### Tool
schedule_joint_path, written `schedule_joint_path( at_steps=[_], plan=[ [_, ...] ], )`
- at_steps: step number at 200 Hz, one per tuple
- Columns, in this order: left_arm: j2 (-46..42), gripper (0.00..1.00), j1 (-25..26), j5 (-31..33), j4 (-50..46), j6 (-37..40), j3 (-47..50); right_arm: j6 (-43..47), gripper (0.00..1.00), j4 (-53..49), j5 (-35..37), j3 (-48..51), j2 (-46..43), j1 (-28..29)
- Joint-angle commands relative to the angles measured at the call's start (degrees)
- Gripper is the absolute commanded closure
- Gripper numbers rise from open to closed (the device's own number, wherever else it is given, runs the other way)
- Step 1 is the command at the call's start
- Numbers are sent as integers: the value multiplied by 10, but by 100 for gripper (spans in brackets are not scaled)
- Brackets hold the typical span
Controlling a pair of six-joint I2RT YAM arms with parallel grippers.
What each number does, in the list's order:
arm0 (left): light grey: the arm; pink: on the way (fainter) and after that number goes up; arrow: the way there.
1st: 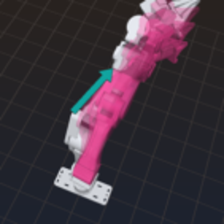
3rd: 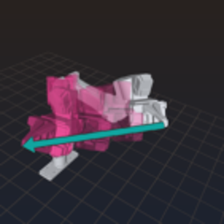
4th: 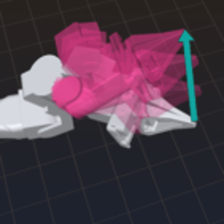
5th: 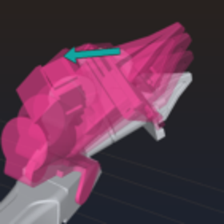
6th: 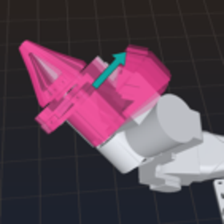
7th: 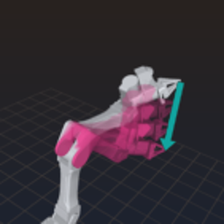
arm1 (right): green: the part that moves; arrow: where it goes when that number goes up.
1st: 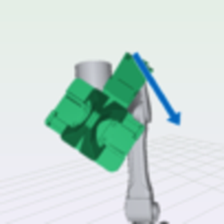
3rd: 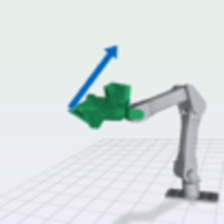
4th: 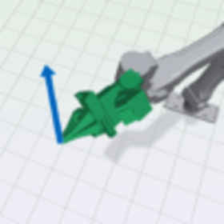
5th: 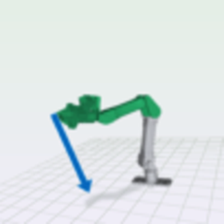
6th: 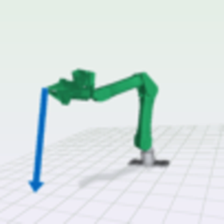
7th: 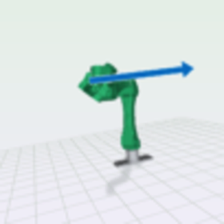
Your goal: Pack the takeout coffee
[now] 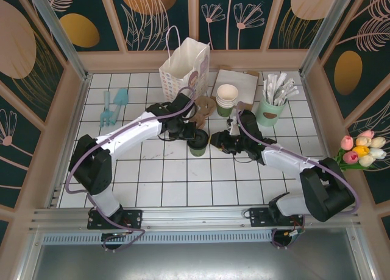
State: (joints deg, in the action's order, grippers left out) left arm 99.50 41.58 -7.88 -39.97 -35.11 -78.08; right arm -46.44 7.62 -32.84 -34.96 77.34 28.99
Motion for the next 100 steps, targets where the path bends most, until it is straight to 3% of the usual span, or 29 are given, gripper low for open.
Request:
schedule_joint_path(
  at_steps=[1, 30, 62, 100],
  plan=[
    [82, 100, 7, -20, -39, 7, 101, 12, 70, -105, 32, 33, 36, 1],
    [94, 100, 7, -16, -51, 26, 110, 7, 68, -92, 6, 5, 19, 1],
    [81, 100, 6, 12, -94, 49, 10, 7, 63, -71, -12, -50, -4, -2],
    [65, 100, 7, 0, -124, 53, -80, 41, 53, -42, -29, -68, -8, 3]
  ],
)
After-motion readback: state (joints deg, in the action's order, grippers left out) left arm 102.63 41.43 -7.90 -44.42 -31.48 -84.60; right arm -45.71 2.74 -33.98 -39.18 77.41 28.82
